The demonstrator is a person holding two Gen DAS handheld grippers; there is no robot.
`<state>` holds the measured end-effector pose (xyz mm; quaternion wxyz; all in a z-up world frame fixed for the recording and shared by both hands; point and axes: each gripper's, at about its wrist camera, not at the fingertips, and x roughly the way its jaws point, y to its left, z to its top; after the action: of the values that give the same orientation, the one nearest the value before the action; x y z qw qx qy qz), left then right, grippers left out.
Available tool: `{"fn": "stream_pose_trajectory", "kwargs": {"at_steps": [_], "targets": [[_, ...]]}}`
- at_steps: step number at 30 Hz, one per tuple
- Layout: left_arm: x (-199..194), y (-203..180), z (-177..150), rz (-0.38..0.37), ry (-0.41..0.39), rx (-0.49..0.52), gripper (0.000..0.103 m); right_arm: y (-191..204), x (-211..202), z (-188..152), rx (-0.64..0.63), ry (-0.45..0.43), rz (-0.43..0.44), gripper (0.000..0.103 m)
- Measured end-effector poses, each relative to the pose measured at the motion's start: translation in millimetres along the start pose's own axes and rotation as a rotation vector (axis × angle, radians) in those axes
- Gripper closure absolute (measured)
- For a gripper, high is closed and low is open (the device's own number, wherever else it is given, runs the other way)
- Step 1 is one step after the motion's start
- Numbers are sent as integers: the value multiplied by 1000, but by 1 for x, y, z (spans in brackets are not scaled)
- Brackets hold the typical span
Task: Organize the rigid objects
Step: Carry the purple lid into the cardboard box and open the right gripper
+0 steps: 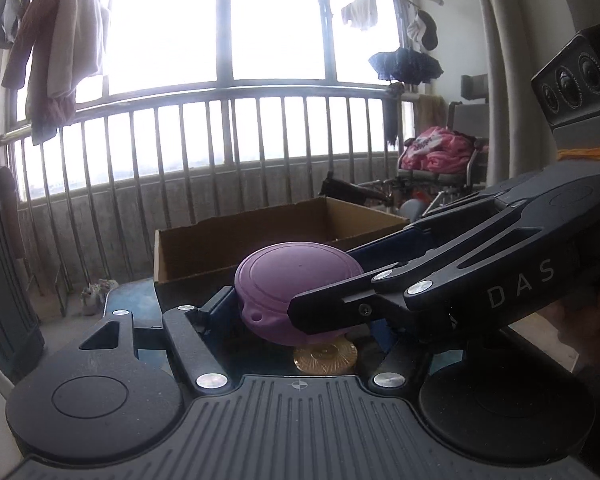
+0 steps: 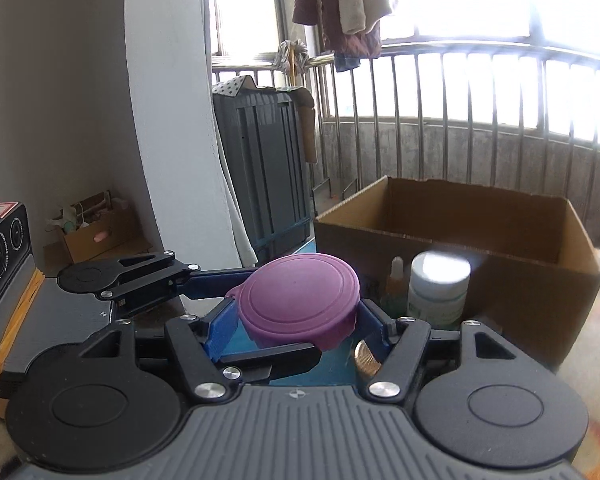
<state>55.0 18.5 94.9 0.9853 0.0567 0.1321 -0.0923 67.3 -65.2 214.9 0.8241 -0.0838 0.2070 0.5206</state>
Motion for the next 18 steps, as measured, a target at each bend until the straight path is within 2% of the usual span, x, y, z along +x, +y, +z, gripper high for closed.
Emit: {"fn": "stream_pose_trajectory", "kwargs": {"at_steps": [4,9,12,16,18], "targets": [[47,28,39,-5,22,28,35,-25,30,53,-61,22,-26,35],[117,56,67,-17,106,56,35,-79,85,105,-44,118,-33,34],[163,79,70,-39,196,37,35,-121,127,122,27,208,1,34],[216,105,64,-72,329,28,35,-167,180,126,132,312,28,35],[238,110,63,-58,385,96,35,-183,202,125,146,355,24,38]]}}
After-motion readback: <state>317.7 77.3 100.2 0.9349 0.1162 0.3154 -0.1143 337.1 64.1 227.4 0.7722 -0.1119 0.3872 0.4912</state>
